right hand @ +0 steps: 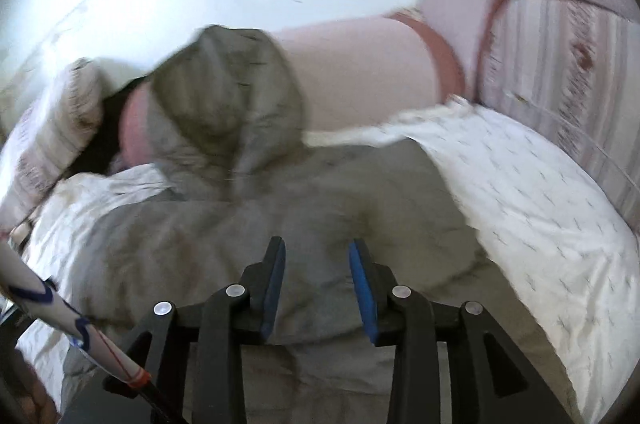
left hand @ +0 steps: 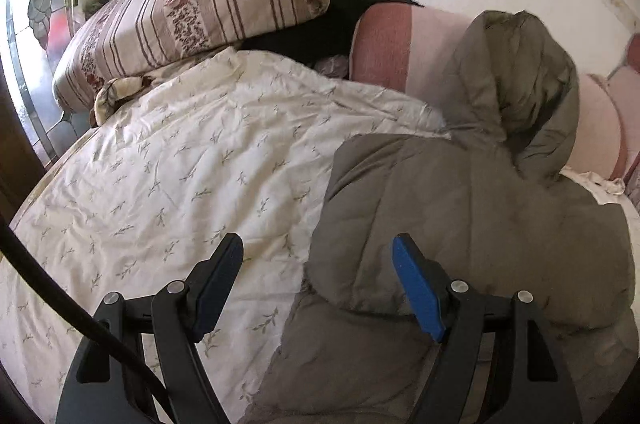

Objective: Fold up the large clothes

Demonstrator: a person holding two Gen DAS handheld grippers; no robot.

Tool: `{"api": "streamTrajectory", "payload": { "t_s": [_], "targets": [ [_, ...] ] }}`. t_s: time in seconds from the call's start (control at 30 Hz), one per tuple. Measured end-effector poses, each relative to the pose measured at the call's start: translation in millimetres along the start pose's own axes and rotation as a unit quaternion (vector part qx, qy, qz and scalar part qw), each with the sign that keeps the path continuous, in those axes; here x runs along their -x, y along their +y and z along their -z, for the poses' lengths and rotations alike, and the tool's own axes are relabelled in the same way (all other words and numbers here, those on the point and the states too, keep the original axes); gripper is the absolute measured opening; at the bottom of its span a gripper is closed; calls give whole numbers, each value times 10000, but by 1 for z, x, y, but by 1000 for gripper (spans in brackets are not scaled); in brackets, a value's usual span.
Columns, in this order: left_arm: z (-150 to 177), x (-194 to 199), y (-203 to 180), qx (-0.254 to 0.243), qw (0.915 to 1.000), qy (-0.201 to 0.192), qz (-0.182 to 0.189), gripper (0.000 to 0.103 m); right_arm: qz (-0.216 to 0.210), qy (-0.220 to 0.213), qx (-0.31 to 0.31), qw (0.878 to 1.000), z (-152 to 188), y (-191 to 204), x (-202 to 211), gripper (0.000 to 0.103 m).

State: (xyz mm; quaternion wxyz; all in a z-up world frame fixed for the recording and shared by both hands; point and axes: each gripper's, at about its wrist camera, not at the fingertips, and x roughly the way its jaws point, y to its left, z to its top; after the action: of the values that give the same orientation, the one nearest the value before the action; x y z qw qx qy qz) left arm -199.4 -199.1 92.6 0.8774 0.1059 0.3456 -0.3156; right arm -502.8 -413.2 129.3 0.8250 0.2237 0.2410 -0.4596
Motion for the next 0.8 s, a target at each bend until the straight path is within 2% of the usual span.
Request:
{"api": "streamTrajectory", "payload": {
  "t_s": [0.2, 0.4, 0.67, 0.8],
  "targets": [
    [8, -19, -12, -129, 9993, 345, 66, 76, -198, 456, 469, 9977, 21, 24, -30, 36],
    [19, -36, -21, -385, 9970, 659, -106, 76, -109, 1004, 426, 9940, 36, 17, -62, 36],
    [24, -44, -17, -380, 9952, 892, -96, 80, -143, 1205, 401, 9918, 42, 12, -70, 38],
    [18, -33, -14, -289, 9973, 676, 0, 80, -169, 1118, 304, 9931, 37, 12, -61, 38]
  ]
}}
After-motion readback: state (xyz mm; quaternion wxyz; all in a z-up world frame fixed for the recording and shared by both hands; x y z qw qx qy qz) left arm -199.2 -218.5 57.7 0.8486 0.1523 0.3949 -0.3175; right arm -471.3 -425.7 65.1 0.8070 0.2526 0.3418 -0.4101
